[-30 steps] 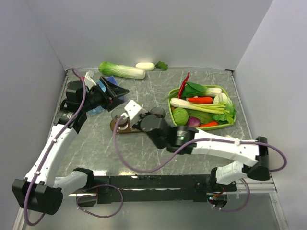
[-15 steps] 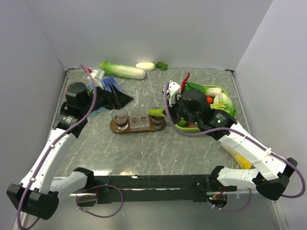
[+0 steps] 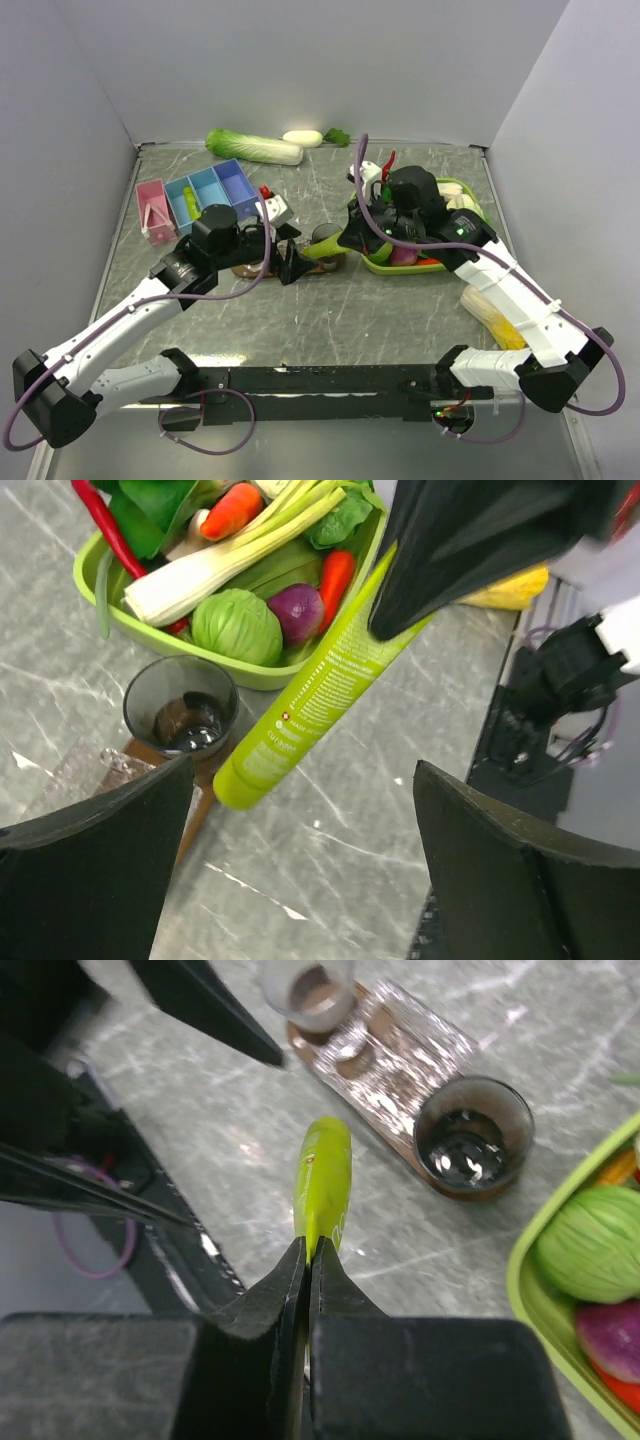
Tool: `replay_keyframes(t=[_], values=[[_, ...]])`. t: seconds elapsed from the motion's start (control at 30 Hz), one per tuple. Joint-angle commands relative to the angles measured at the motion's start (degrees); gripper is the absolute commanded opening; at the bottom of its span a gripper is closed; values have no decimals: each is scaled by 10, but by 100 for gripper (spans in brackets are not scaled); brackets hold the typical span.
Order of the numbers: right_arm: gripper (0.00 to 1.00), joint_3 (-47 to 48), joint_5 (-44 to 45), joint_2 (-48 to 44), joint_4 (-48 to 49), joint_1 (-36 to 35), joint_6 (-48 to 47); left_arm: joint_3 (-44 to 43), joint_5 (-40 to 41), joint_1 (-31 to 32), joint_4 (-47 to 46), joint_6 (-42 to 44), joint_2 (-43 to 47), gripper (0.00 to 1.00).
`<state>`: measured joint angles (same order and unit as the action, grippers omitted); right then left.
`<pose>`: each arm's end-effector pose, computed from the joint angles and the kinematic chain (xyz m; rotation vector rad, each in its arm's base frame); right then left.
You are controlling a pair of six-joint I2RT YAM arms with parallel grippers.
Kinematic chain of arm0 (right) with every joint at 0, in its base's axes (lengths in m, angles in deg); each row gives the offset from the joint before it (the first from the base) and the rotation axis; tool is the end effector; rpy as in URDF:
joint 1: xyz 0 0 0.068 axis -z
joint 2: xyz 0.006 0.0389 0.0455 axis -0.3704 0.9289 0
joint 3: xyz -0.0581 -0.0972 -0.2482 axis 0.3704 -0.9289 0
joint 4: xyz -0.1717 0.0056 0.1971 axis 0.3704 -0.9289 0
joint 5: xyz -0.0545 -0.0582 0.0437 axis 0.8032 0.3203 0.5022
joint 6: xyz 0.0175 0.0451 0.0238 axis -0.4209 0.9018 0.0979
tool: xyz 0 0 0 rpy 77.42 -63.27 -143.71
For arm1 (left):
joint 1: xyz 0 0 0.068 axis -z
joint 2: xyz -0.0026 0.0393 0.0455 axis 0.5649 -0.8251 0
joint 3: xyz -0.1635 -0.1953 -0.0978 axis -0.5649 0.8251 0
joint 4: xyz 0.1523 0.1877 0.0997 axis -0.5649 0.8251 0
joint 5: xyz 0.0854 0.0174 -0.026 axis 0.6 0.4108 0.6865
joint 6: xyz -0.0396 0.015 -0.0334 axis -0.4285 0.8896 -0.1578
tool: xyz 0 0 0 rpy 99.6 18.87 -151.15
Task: Prepare toiletry sets of a toothbrush and toothpaste on the tray
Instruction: Pick up the toothpaste from the storage box.
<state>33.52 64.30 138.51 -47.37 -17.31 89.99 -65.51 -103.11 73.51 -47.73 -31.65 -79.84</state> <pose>0.1830 0.1636 0.4027 -0.8540 2.0321 0.7908 0.1712 -0.1589 0.3526 0.8393 1.6899 -0.9619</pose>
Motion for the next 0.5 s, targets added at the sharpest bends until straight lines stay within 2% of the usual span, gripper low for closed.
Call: replay_keyframes(t=[0.0,0.17,0.3,0.47], values=[[0,70,-51,8,-25,4,12,-6,12,18,-57,86,-6,95],[0,91,-91,22,-57,3,-21,-32,-55,23,-38,87,-53,94],[0,93,-137,24,-70,2,-36,-44,-143,25,-24,81,-87,91],[0,90,-139,15,-78,1,-68,-49,-213,25,-12,73,-97,73]])
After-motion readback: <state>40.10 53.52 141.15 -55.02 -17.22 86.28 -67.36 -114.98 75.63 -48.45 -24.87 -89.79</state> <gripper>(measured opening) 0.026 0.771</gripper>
